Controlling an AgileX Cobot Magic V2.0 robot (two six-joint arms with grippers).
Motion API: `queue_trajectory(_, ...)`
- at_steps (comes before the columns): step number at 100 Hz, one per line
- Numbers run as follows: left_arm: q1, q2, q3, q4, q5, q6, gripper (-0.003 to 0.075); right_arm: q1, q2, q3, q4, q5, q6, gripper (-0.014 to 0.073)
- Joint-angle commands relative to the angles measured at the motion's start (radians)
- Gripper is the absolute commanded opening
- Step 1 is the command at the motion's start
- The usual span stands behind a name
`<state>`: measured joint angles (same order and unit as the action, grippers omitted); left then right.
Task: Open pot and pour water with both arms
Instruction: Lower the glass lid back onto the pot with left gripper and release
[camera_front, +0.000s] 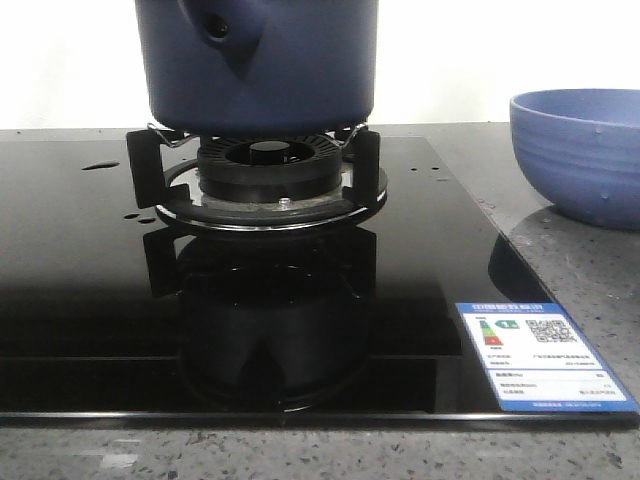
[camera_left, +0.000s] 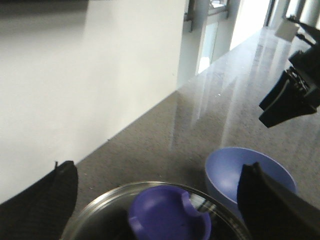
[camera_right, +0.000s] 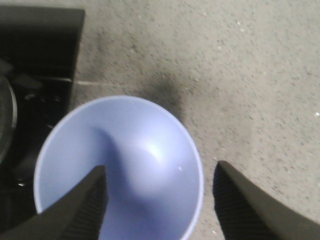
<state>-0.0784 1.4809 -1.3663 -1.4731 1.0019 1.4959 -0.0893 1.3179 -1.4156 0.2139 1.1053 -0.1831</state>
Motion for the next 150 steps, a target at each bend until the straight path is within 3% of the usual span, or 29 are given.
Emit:
queue_trajectory(1, 0.071, -0.081, -0.038, -0.069, 0.019, -0.085, 0.0554, -0.006, -0.047, -0.03, 0.075, -0.094, -0.023, 0.0359)
queue_trajectory(9, 0.148, -0.115, -0.038, -0.049, 0.016, -0.153, 0.0425, -0.006, -0.073, -0.008, 0.189, -0.179, -0.071, 0.0228)
queue_trajectory(16, 0.206, -0.143, -0.038, -0.029, 0.016, -0.201, 0.0235, -0.006, -0.107, 0.036, 0.313, -0.283, -0.131, 0.0071)
queue_trajectory(22, 0.245, -0.168, -0.038, -0.003, 0.017, -0.211, 0.0024, -0.005, -0.139, 0.081, 0.405, -0.359, -0.194, -0.0078)
queue_trajectory(24, 0.253, -0.176, -0.038, 0.007, 0.017, -0.211, -0.0017, -0.002, -0.15, 0.1, 0.423, -0.389, -0.21, -0.0069)
queue_trajectory(45, 0.234, -0.253, -0.038, 0.087, -0.118, -0.225, -0.002, 0.043, -0.259, 0.289, 0.488, -0.643, -0.302, -0.0062)
queue_trajectory(61, 0.158, -0.325, -0.002, 0.233, -0.412, -0.323, -0.002, 0.056, -0.327, 0.394, 0.488, -0.737, -0.326, -0.0062)
queue_trajectory(74, 0.092, -0.4, 0.091, 0.254, -0.644, -0.327, -0.002, 0.056, -0.363, 0.432, 0.488, -0.757, -0.354, -0.0062)
queue_trajectory(95, 0.072, -0.582, 0.329, 0.256, -0.655, -0.258, -0.002, 0.056, -0.423, 0.519, 0.488, -0.797, -0.419, -0.0062)
queue_trajectory(123, 0.072, -0.901, 0.775, 0.036, -0.67, -0.014, -0.0019, 0.06, -0.7, 0.851, 0.488, -0.932, -0.438, -0.0067)
queue_trajectory(150, 0.072, -1.109, 1.0, -0.079, -0.661, -0.008, -0.0019, 0.06, -0.965, 1.067, 0.488, -0.928, -0.438, -0.0067)
